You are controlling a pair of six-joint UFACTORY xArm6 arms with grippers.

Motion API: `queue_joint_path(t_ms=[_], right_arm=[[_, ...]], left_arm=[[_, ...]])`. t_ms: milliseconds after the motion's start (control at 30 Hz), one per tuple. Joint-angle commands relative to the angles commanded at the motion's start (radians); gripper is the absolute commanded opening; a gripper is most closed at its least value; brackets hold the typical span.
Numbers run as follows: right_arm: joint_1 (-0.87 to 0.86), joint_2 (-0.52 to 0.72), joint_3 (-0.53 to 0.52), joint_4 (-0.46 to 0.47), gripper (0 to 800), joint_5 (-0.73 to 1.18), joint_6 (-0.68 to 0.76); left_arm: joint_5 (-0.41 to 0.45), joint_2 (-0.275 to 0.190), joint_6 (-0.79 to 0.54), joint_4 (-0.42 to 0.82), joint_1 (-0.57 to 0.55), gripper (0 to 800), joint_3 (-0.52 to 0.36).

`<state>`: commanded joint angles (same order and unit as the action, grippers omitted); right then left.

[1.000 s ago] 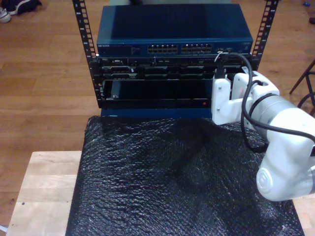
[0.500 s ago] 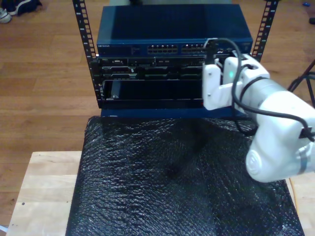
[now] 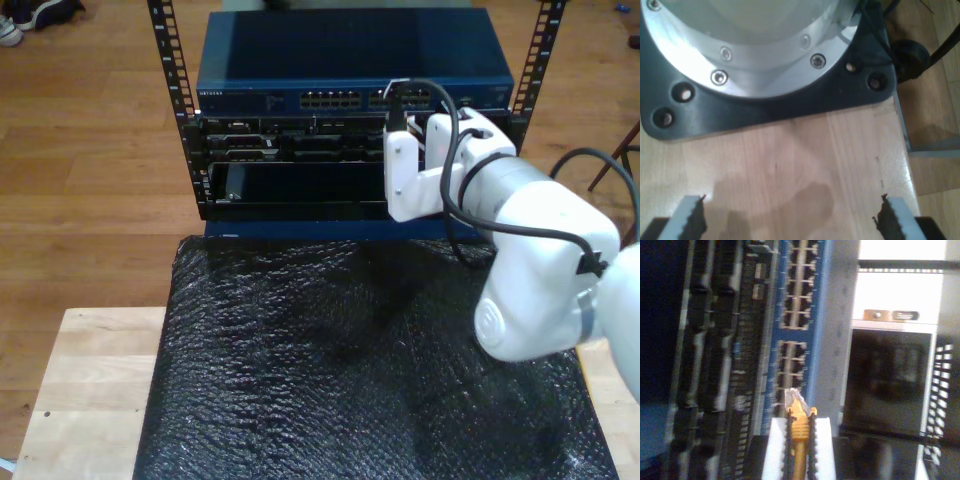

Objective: Grab the cable and plug it in

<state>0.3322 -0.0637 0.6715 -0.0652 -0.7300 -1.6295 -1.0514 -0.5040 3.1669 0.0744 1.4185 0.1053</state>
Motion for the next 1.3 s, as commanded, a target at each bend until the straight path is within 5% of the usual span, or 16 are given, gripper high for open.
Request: queue_joint_path(t_ms=[600, 1000, 1300], right_arm=[[-0.049, -0.087, 0.075, -0.003, 0, -0.077, 0.035], [-0.049, -0.236, 0.080, -0.014, 0, -0.377, 0.035], [-0.032, -0.338, 0.144, -0.152, 0, -0.462, 0.026]], left_arm=[[0.000, 0.000, 0.000, 0.000, 0.000, 800, -0.002], [0.000, 0.000, 0.000, 0.000, 0.000, 800, -0.002], [0.000, 0.000, 0.000, 0.000, 0.000, 800, -0.002]])
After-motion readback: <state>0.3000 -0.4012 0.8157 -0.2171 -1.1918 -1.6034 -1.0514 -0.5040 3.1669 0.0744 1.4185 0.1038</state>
